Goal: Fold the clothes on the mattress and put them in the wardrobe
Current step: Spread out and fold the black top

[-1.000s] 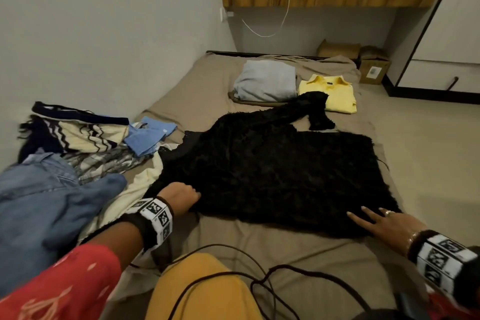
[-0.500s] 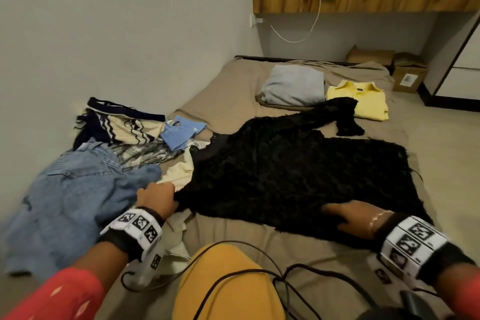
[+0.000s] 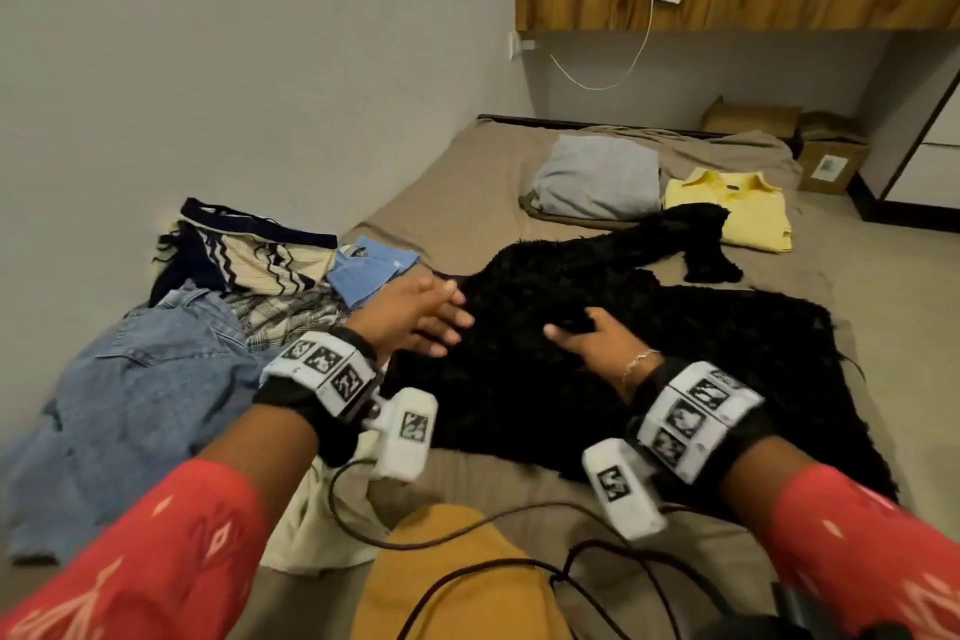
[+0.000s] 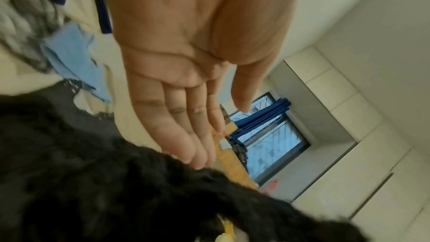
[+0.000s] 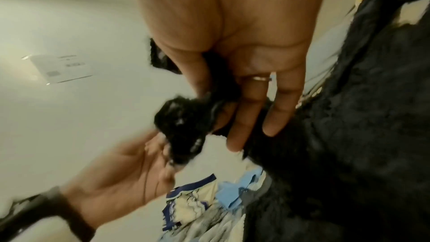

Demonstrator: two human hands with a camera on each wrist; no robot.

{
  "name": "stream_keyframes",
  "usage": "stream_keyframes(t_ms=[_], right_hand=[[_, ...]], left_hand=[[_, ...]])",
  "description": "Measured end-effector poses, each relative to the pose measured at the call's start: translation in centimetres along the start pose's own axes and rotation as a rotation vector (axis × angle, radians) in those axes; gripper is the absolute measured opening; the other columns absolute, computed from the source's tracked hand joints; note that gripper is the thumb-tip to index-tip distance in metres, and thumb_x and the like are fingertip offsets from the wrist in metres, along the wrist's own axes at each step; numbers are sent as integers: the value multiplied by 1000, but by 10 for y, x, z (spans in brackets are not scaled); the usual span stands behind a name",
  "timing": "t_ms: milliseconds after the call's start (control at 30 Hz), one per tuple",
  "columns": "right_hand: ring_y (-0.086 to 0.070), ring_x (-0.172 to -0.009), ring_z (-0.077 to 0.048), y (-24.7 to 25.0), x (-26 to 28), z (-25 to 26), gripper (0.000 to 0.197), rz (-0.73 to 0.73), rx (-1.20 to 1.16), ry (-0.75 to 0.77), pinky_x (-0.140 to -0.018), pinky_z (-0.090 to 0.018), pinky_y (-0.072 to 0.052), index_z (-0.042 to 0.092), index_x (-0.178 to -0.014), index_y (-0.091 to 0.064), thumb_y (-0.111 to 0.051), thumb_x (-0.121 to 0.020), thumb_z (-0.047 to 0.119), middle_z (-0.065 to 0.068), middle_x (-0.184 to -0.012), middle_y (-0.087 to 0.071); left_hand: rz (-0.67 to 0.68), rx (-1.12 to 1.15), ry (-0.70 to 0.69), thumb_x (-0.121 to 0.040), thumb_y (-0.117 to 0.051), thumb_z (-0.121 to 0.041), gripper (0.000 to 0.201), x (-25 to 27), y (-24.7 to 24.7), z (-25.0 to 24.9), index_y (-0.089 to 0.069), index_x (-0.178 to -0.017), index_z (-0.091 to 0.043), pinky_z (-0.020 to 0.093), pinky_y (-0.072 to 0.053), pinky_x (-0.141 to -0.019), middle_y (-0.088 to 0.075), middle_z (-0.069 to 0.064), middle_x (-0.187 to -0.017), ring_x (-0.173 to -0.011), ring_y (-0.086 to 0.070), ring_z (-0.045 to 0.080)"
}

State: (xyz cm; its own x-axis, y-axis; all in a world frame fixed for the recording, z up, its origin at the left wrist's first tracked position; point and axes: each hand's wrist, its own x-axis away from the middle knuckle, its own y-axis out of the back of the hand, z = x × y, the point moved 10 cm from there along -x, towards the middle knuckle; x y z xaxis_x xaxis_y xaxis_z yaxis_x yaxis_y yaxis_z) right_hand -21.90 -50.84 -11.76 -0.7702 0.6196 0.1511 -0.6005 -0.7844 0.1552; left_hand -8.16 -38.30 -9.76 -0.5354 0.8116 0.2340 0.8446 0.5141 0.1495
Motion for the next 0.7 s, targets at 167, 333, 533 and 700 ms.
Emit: stream_keyframes(t_ms=[167,333,533,700], right_hand=[[-50,-89,-9,65,13,14,12,79,430,71,-76,-13,-33,15,-95,-55,-53,-91,4,6,-89,-55],[-58,-103,1,128,19,10,41,109,278,152,-81,-4,-43,19,-111,-64,-65,-78,-5,5,-112,-64],[-60,-87,13,216,39,-22,79,-129,498,195,-78,0,-42,50,-82,-70,-51,-73,-26,31,-87,-67],[-60,-68,14,265,52,-55,87,-331,472,190,-67,1,-45,50,-61,-69,-44,-69,-33,28,-65,-66]], left_hand=[[92,-286,160,-96,-43,-1,25,-17,15,99,-58,-80,-13,19,-41,-64,-61,-1,-86,-79,-50,8],[70,-405,251,-96,-40,0,30,-41,14,143,-59,-81,-18,19,-39,-62,-50,2,-80,-73,-45,7],[-78,-304,317,-97,-34,4,32,-53,27,157,-52,-123,-4,31,-44,-75,-48,7,-110,-102,-46,19],[-100,-313,300,-95,-38,6,32,-58,28,163,-53,-121,-5,36,-44,-80,-45,7,-113,-111,-48,29]])
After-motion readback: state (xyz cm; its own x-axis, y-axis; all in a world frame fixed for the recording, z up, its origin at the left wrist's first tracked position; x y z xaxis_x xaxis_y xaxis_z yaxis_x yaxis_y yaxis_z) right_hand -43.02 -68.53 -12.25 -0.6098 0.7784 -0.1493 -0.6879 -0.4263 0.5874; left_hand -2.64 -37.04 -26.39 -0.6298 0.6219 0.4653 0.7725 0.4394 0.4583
